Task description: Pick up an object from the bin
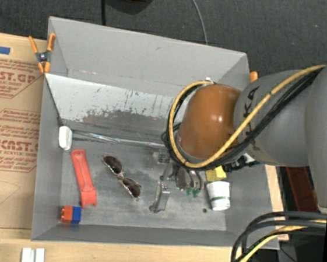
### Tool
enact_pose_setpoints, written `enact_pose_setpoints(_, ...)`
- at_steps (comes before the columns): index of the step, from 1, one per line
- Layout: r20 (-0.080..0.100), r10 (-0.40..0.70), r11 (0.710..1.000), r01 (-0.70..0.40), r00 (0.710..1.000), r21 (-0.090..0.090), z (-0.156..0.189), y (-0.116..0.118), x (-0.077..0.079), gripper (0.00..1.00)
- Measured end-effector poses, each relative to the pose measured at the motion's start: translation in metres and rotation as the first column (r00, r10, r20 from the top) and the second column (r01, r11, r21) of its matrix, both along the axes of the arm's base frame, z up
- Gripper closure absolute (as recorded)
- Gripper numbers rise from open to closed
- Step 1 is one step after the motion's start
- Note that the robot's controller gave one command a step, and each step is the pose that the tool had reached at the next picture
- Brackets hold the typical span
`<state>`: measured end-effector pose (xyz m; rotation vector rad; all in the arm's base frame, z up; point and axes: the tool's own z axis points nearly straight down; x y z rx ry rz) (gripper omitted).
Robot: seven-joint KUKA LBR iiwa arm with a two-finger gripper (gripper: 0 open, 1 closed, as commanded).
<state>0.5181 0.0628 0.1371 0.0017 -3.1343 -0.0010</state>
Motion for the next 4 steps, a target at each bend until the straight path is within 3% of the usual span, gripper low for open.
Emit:
enact_pose_setpoints(1,0.007,-0.001,1.000,0.001,1.000,0.001,0.004,0.000,0.002,0.00)
enact_pose_setpoints(2,0.005,-0.064,0.998,0.064,0.998,0.002,-0.063,0.047,0.018,0.00)
enact_pose_setpoints(3,0.000,-0.088,0.996,0.088,0.996,0.000,-0.049,0.048,0.019,0.00)
enact_pose_setpoints(4,0.009,-0.084,0.996,0.084,0.996,0.002,-0.033,0.048,0.021,0.00)
